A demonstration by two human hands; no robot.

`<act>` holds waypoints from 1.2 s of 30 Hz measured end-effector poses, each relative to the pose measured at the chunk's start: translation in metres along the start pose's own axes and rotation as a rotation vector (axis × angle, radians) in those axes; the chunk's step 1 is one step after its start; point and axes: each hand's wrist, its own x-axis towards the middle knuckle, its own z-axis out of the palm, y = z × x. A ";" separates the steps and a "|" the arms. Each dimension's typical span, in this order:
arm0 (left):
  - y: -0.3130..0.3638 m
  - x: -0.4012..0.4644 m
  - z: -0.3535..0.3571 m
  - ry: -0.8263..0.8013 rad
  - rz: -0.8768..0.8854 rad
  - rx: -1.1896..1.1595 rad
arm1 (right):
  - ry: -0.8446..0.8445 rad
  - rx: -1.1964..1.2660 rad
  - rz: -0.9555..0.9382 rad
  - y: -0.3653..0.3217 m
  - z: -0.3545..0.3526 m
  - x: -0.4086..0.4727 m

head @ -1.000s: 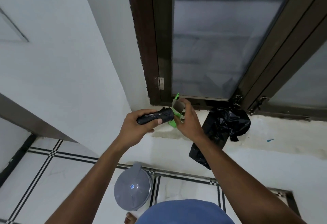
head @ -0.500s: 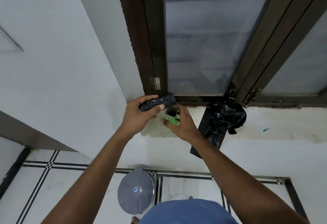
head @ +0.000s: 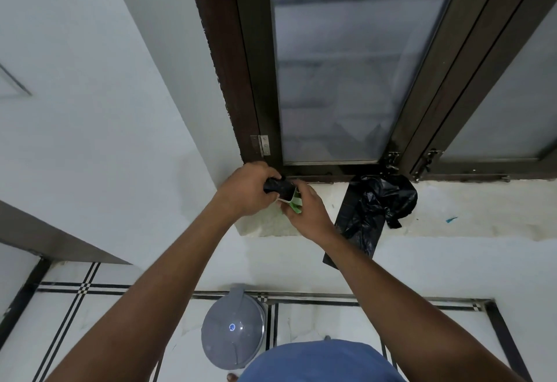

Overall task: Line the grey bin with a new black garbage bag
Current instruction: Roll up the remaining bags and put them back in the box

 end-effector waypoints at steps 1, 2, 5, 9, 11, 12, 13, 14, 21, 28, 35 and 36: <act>0.002 0.003 -0.002 -0.013 0.005 0.028 | 0.001 -0.005 -0.004 0.001 0.000 0.001; 0.004 0.006 -0.004 -0.029 0.016 0.061 | 0.005 -0.010 -0.010 0.001 0.001 0.003; 0.012 0.016 -0.010 -0.095 0.051 0.172 | 0.006 -0.028 -0.025 0.002 0.002 0.005; 0.025 0.029 -0.005 -0.184 0.070 0.317 | -0.015 -0.062 -0.026 0.001 0.005 0.006; 0.030 0.034 0.000 -0.246 0.073 0.346 | -0.025 -0.060 -0.018 0.001 0.007 0.005; 0.032 0.037 0.002 -0.274 0.078 0.347 | -0.022 -0.051 -0.021 0.002 0.007 0.005; 0.030 0.039 0.003 -0.290 0.078 0.328 | -0.014 -0.039 -0.026 0.002 0.006 0.005; 0.027 0.040 0.003 -0.293 0.066 0.286 | -0.007 -0.022 -0.033 0.004 0.005 0.006; 0.008 0.033 -0.017 -0.089 0.029 0.066 | 0.021 0.048 -0.004 0.006 -0.001 0.004; 0.010 0.028 0.005 -0.010 0.008 0.133 | 0.032 0.092 0.002 0.002 -0.004 0.005; -0.006 0.023 0.030 0.085 -0.346 -0.291 | -0.012 0.211 0.093 0.006 -0.006 0.003; -0.007 0.023 0.031 0.077 -0.368 -0.389 | -0.016 0.214 0.126 0.006 -0.004 0.002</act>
